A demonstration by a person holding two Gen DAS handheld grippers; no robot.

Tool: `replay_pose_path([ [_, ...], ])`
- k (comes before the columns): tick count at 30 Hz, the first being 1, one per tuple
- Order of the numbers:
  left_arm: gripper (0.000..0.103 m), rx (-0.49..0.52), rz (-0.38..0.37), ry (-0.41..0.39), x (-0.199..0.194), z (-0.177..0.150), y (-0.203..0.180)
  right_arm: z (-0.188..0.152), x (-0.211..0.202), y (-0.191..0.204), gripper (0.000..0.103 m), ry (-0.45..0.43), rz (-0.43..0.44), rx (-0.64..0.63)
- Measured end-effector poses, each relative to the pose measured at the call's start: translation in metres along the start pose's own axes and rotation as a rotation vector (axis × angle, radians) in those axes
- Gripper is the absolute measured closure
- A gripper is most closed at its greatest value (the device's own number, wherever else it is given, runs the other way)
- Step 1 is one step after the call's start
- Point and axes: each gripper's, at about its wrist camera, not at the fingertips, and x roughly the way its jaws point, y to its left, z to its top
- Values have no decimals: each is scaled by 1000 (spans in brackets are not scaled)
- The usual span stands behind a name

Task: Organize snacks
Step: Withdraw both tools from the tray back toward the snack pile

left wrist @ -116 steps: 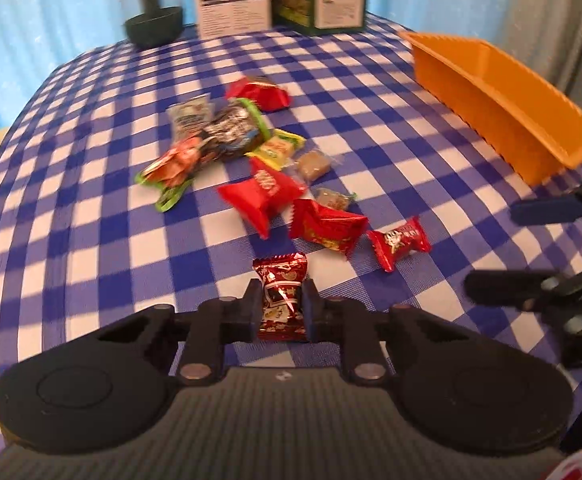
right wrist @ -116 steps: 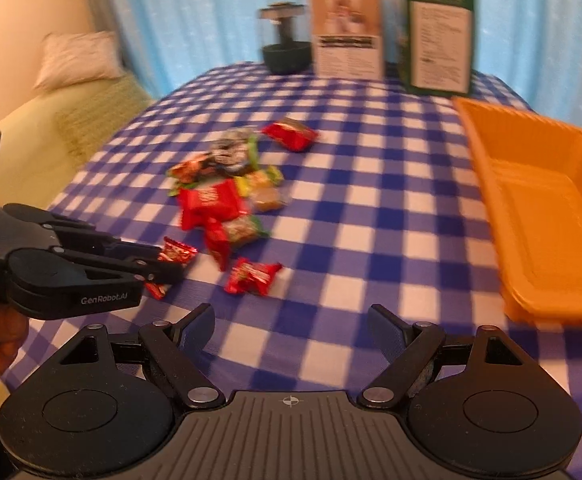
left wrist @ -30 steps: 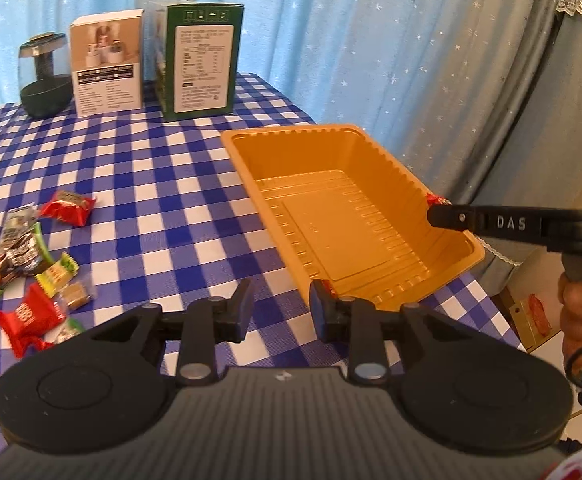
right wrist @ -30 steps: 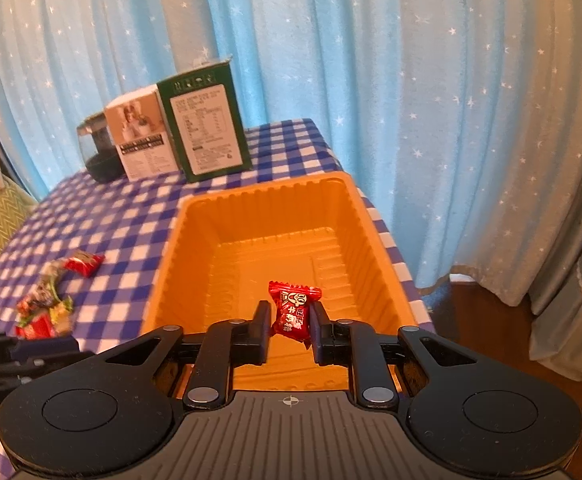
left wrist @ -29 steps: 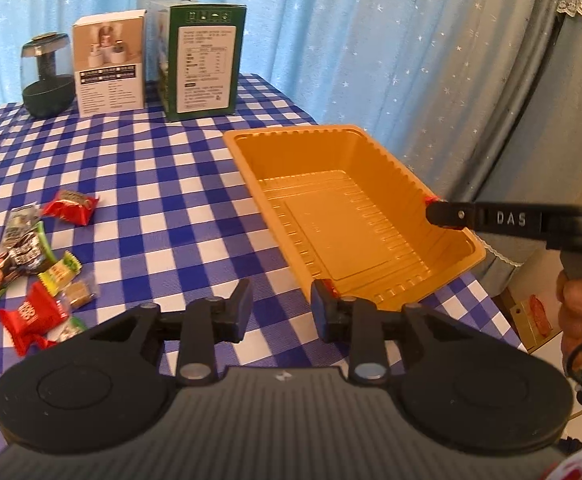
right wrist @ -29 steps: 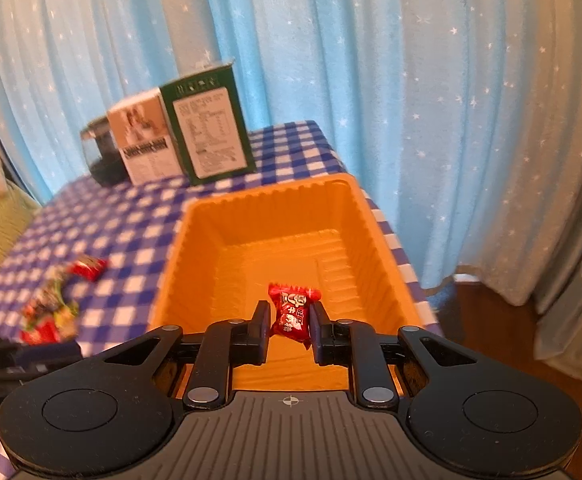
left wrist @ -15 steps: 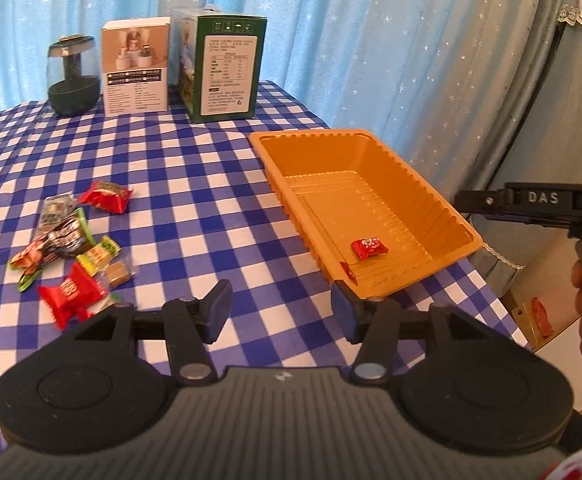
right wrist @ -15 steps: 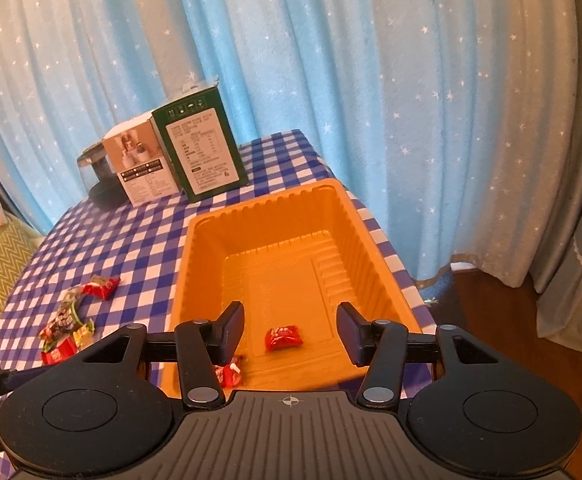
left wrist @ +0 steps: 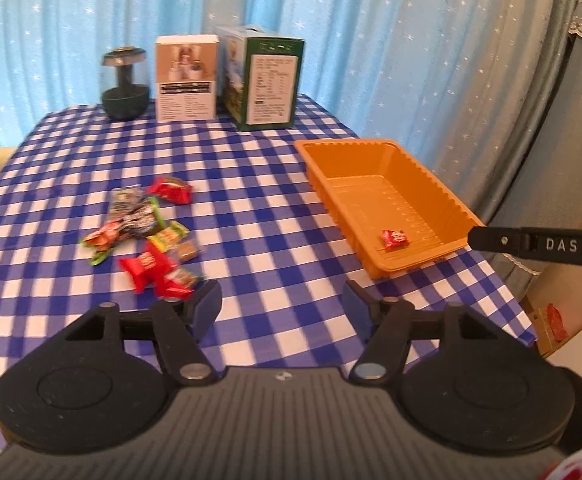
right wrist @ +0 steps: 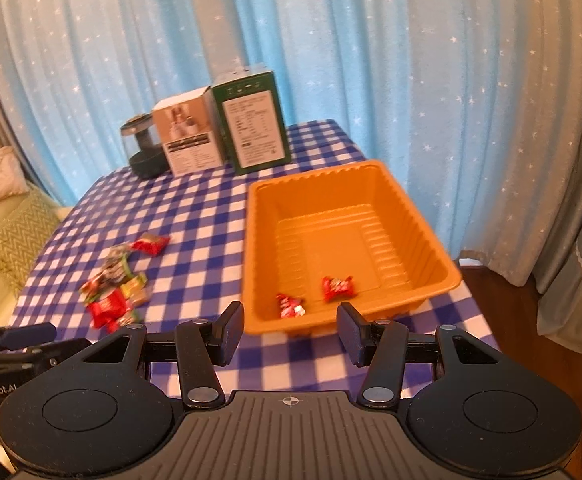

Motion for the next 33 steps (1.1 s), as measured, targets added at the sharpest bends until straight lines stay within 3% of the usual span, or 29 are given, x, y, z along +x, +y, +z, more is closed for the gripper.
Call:
replay_pose_path([
  [17,32,-66,84,-18,-50,-21,45,-19,-11,55,50,25,56,-92],
  [33,32,-82,164,-20,-48,-20,90,-32,15,83,48,75,104,-146],
])
